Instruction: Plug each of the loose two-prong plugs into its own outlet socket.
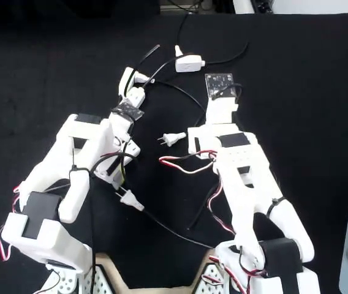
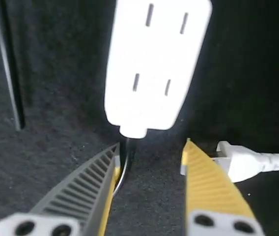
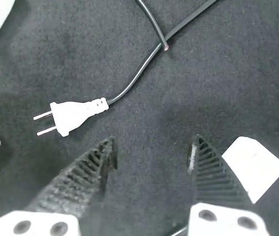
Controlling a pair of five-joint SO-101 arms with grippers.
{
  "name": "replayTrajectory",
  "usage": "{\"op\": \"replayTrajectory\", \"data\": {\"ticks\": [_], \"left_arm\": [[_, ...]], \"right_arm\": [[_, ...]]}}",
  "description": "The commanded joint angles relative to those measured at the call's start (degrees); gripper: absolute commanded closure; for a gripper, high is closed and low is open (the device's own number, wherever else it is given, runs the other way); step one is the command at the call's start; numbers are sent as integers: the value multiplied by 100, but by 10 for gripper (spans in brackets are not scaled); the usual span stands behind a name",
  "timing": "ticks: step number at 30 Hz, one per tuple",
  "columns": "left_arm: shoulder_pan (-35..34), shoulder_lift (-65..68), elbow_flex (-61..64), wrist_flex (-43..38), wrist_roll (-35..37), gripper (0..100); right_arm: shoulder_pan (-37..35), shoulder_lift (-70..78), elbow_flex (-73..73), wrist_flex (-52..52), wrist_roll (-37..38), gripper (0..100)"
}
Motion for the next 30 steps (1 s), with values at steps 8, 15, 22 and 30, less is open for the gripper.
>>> {"op": "replayTrajectory", "data": {"ticks": [8, 15, 22, 30], "left_arm": [[-593, -360, -435, 62, 88, 784], [-664, -1741, 365, -70, 114, 784], [-681, -3314, 2220, -1284, 123, 784], [-1033, -4387, 3644, -2286, 123, 783]], "right_arm": [[-9, -198, -48, -53, -1011, 765], [-492, -127, -637, 580, -1644, 765], [-993, 1095, -1402, 633, -2831, 764], [-1187, 2475, -2519, 633, -3719, 765]]}}
